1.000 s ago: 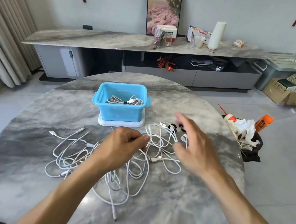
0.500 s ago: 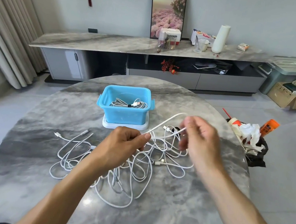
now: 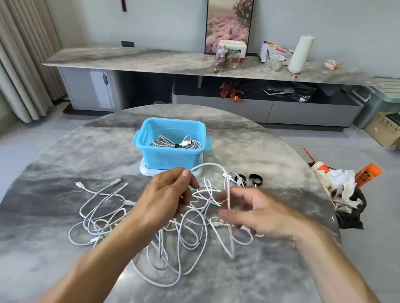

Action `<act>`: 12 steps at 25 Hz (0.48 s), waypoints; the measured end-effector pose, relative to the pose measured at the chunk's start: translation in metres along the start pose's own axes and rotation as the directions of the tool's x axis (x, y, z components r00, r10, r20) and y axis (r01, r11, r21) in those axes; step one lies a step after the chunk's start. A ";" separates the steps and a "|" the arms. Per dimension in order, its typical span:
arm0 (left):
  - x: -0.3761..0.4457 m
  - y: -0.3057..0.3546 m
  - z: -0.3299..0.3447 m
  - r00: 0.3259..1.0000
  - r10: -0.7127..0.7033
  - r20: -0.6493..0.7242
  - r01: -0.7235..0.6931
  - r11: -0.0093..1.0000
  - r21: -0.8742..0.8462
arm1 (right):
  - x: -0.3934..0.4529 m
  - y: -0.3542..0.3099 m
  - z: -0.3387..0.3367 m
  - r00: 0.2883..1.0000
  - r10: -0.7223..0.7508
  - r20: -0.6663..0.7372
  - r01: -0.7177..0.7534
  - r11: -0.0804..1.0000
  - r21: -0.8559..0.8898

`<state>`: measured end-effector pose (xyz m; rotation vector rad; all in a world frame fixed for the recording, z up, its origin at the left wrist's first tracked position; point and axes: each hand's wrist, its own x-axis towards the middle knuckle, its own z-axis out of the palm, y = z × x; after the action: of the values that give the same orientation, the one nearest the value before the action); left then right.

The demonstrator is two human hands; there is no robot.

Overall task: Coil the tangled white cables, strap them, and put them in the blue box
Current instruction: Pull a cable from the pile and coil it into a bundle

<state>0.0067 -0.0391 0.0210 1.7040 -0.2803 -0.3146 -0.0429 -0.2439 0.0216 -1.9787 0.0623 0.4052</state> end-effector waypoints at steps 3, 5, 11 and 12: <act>-0.004 -0.002 0.009 0.998 0.062 -0.005 -0.062 0.998 -0.032 | 0.005 -0.011 0.012 0.969 -0.137 -0.207 0.189 0.947 0.261; -0.006 -0.003 0.014 0.993 0.106 -0.041 -0.108 0.993 -0.046 | 0.007 -0.014 0.025 0.968 -0.128 -0.217 0.216 0.866 0.451; -0.010 -0.005 0.024 1.000 -0.008 -0.021 0.003 0.981 -0.196 | 0.008 -0.012 0.046 0.955 -0.078 -0.287 0.240 0.773 0.588; -0.010 -0.006 0.025 1.000 -0.023 -0.012 0.020 0.982 -0.188 | 0.008 -0.012 0.047 0.954 -0.092 -0.285 0.246 0.784 0.570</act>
<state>-0.0112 -0.0577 0.0117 1.5231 -0.2152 -0.3344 -0.0449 -0.1955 0.0118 -1.3695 0.1478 0.0037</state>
